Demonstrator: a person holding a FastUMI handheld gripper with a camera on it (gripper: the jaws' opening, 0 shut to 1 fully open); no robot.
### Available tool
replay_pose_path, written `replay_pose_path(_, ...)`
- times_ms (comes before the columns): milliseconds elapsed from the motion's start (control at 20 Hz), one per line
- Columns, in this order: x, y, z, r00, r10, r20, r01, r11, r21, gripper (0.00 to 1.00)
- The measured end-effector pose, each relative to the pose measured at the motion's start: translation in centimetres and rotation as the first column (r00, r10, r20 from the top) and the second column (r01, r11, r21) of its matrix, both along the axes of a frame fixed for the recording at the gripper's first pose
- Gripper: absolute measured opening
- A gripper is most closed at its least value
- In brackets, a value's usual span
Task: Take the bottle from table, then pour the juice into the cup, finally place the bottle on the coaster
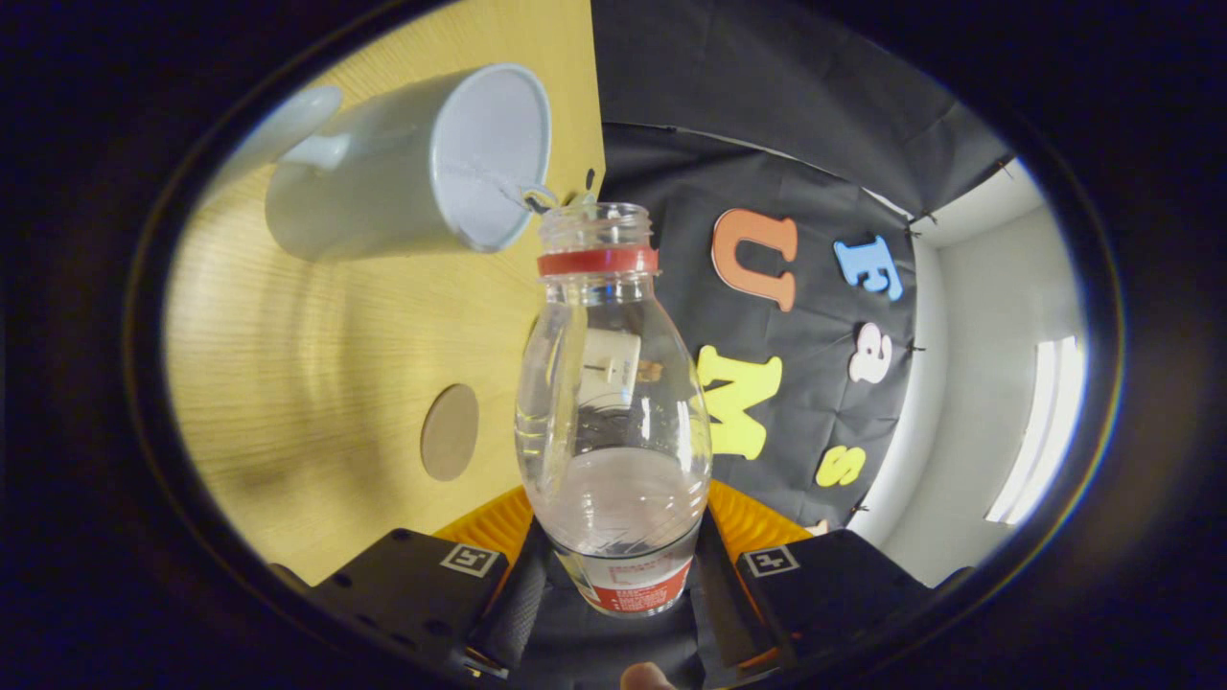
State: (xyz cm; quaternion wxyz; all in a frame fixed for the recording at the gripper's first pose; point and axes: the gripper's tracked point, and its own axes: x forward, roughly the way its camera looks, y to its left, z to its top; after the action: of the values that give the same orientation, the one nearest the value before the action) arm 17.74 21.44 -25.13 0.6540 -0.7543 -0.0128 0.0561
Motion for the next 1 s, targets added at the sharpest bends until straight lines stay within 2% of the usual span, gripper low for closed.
replay_pose_path(1000, -0.5, 0.5, 3.3, 0.998, 0.033, 0.048, -0.030, 0.998, -0.054, 0.78)
